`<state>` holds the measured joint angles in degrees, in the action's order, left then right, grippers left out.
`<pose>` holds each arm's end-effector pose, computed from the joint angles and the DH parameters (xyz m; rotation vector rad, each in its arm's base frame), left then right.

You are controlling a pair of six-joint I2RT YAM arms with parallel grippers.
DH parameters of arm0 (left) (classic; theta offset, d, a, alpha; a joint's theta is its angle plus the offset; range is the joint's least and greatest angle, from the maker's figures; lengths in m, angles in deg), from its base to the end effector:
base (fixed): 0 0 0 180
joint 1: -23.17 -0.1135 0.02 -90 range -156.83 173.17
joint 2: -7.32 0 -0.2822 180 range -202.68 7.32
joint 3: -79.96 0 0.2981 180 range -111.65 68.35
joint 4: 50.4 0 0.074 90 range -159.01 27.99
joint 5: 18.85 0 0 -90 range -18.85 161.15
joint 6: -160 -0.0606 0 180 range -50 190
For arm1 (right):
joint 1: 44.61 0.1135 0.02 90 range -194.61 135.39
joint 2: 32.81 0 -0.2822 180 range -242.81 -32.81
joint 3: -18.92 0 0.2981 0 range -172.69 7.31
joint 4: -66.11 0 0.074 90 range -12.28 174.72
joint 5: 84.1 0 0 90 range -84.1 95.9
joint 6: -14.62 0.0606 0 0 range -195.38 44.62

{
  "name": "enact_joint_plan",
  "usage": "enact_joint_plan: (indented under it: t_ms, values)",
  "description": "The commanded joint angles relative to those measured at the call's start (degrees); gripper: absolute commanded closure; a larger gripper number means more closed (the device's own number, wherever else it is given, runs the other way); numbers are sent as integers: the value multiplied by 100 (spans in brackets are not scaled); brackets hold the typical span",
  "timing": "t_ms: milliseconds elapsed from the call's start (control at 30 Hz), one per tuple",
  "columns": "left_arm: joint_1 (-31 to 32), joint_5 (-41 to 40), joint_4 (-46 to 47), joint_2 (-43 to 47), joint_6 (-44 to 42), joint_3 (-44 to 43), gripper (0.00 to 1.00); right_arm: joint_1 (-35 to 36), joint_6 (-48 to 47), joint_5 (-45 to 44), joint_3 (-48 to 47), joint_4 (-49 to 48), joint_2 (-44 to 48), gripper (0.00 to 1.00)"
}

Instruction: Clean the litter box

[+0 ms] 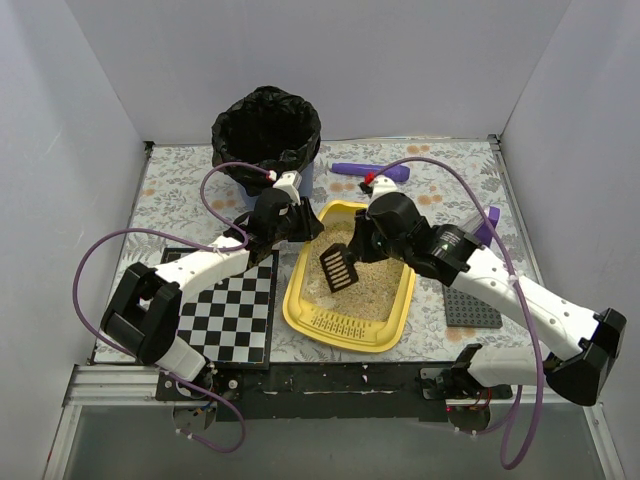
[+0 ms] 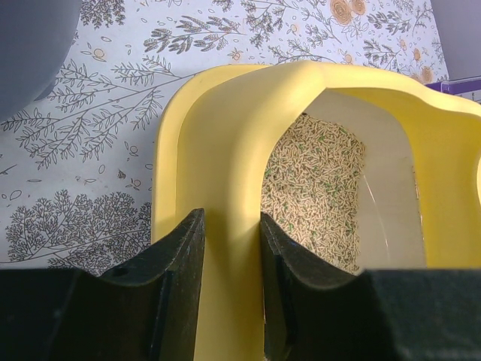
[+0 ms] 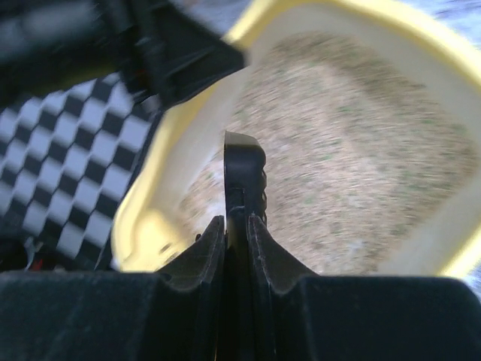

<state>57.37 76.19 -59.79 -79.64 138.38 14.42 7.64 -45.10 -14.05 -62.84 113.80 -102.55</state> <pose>0.3261 -0.2281 0.2176 -0.6292 2.2449 -1.0971 0.2124 0.2405 0.3640 -0.2219 2.1743 0.4489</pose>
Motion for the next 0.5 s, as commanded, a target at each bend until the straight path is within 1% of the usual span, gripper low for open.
enact_joint_plan:
  t_ms: [0,67,200,267,333,467]
  values:
    - [43,190,-406,214,149,58,85,22,-594,2475,186,-417,-163,99]
    - [43,217,-398,188,149,41,85,31,-629,2810,212,-435,-303,99]
    - [35,270,-389,170,149,41,85,31,-769,3153,151,-408,-698,99]
    - [43,243,-389,179,141,41,85,40,-1110,3435,116,-356,-996,99]
    - [43,217,-406,170,141,14,85,40,-1593,3733,-51,-41,-1392,99]
    - [43,208,-398,197,114,32,85,40,-2087,3402,-411,707,-2096,99]
